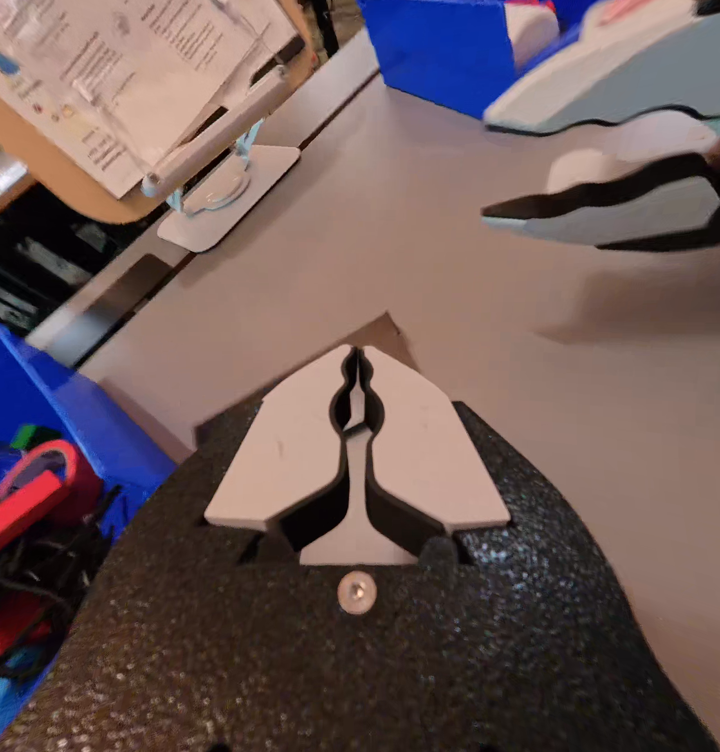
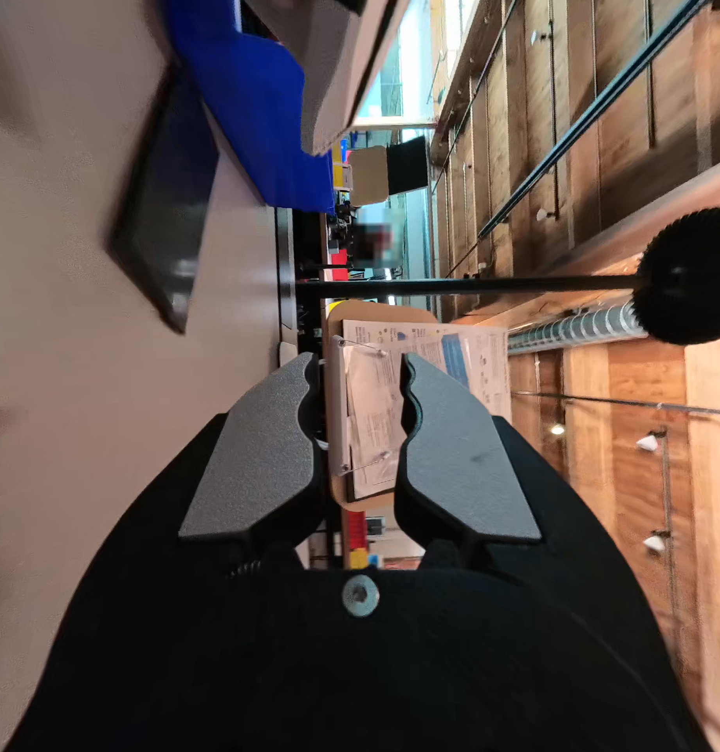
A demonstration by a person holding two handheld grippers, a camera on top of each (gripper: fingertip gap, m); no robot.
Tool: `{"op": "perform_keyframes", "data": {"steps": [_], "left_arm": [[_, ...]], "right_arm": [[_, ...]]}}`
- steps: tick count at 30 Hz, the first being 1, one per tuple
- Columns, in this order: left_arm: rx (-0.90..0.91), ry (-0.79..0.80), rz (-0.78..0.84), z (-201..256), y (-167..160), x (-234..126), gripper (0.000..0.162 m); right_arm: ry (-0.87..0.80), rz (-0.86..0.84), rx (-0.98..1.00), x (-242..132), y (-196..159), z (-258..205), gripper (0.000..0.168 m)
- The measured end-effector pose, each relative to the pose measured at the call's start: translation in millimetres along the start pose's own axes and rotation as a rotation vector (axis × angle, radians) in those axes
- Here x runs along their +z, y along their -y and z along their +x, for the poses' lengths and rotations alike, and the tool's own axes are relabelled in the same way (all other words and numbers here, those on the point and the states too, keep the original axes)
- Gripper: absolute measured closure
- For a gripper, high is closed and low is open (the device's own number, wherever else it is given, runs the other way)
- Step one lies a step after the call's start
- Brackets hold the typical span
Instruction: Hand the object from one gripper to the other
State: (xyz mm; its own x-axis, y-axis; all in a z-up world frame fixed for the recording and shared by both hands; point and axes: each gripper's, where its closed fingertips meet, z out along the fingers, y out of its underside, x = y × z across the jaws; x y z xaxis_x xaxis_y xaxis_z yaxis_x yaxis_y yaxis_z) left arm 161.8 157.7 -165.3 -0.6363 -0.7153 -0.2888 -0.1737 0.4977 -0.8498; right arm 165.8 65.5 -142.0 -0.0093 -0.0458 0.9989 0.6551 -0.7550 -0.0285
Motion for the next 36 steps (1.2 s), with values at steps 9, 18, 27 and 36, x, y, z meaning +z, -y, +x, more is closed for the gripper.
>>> {"op": "perform_keyframes", "data": {"steps": [9, 18, 27, 36], "left_arm": [[-0.069, -0.135, -0.092, -9.3, -31.8, -7.9, 0.081], [0.494, -0.421, -0.802, -26.4, -74.2, 84.5, 0.064], [0.486, -0.654, -0.885, -30.3, -88.5, 93.6, 0.075], [0.585, -0.614, -0.770, -19.4, -78.1, 94.8, 0.086]], "right_arm": [[0.154, -0.148, 0.051, -16.6, -59.9, -21.3, 0.124], [0.501, -0.044, 0.417, -48.4, -84.7, -40.1, 0.119], [0.580, 0.088, 0.678, -62.3, -95.4, -35.7, 0.116], [0.618, 0.157, 0.733, -37.4, -82.0, -47.5, 0.115]]}}
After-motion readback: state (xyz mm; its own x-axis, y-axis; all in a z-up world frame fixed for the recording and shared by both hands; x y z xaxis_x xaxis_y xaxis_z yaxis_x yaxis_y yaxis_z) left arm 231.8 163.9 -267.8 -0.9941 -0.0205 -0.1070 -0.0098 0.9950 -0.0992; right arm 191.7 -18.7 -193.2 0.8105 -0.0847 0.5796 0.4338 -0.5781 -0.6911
